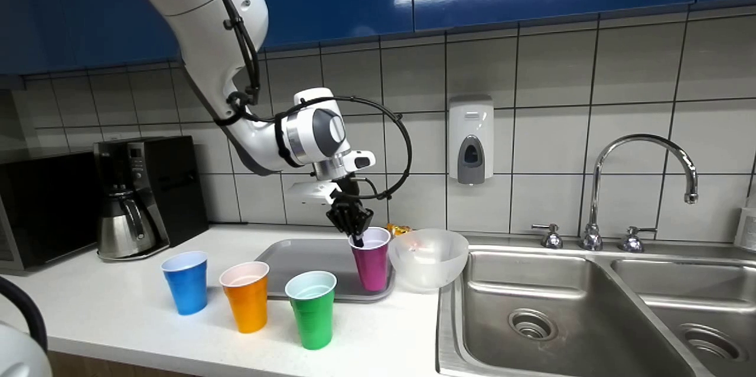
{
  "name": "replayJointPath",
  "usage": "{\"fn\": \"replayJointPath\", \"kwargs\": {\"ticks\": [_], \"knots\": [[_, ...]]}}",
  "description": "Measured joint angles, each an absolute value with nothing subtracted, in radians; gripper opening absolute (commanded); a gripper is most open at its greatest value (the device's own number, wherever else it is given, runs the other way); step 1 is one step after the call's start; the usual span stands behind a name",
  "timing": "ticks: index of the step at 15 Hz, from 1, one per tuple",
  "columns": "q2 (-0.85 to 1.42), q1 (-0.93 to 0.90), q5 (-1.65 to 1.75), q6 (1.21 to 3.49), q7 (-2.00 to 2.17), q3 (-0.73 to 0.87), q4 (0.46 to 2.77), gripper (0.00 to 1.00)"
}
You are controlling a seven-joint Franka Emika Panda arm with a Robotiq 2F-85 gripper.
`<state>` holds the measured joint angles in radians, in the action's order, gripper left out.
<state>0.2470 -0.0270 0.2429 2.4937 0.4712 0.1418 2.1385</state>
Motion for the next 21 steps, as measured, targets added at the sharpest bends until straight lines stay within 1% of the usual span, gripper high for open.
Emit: {"fn": "replayJointPath", "kwargs": {"ticks": [16, 17, 18, 21], "knots": [[0.353, -0.056, 0.242, 2.490, 0.471, 0.143, 2.044, 0.01], [0.357, -0.058, 0.242, 2.490, 0.471, 0.143, 2.040, 0.28], [0.361, -0.059, 0.242, 2.487, 0.471, 0.143, 2.037, 0.29], [0.369, -0.060, 0.242, 2.469, 0.471, 0.144, 2.027, 0.49]]}}
